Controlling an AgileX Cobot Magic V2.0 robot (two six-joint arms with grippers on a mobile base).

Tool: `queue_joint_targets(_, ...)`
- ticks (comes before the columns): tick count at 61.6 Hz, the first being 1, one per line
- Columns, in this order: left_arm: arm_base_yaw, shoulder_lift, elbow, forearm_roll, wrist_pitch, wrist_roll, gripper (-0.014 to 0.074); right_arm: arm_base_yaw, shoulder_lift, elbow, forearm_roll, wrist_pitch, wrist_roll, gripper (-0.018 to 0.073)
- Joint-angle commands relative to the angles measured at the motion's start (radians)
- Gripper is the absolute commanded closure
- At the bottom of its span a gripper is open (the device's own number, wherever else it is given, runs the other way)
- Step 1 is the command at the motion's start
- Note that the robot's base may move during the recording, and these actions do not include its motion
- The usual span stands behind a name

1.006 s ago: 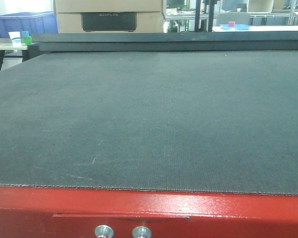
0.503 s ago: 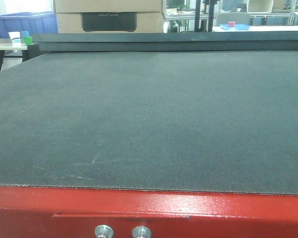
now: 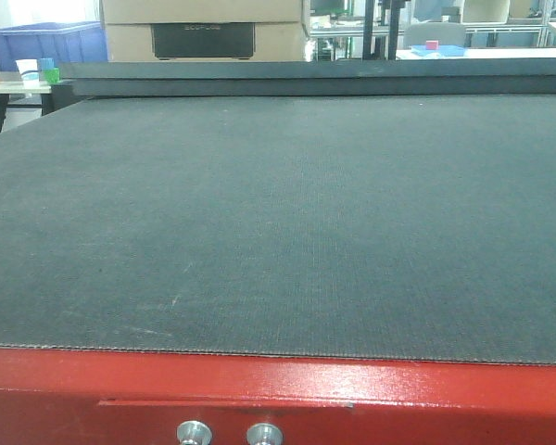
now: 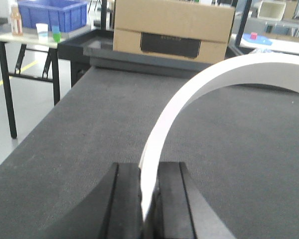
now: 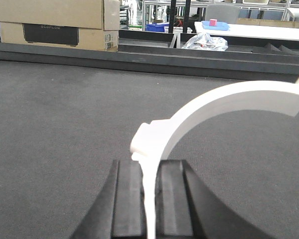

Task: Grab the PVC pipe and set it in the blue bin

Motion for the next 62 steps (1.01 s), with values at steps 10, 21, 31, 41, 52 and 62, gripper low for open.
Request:
queue_joint_targets(10,0.003,-0.017,-0.001,0.008,0.020,-0.002,0.0707,-0.001,-0.003,0.000,-0.008,-0.029,0.001,0.0728)
queue_joint_targets(21,0.003,-0.019,-0.001,0.014,0.014,-0.002,0.0707,-0.001,-0.003,0.000,-0.008,-0.029,0.001,0.0728)
queue_joint_targets(31,0.003,-0.019,-0.001,0.019,0.017,-0.002,0.0707,-0.001,-0.003,0.000,-0.008,-0.029,0.001,0.0728)
queue_joint_targets(41,0.003,-0.019,-0.001,0.019,0.024,-0.002,0.0707,-0.001,-0.003,0.000,-0.007,-0.034,0.001,0.0728)
queue_joint_targets(52,0.003,-0.019,-0.001,0.019,0.024,-0.002,0.0707,-0.001,-0.003,0.000,0.001,-0.046,0.001,0.0728)
queue_joint_targets(62,0.003,-0.019,-0.001,0.019,0.024,-0.002,0.0707,-0.001,-0.003,0.000,0.001,-0.048,0.001,0.0728)
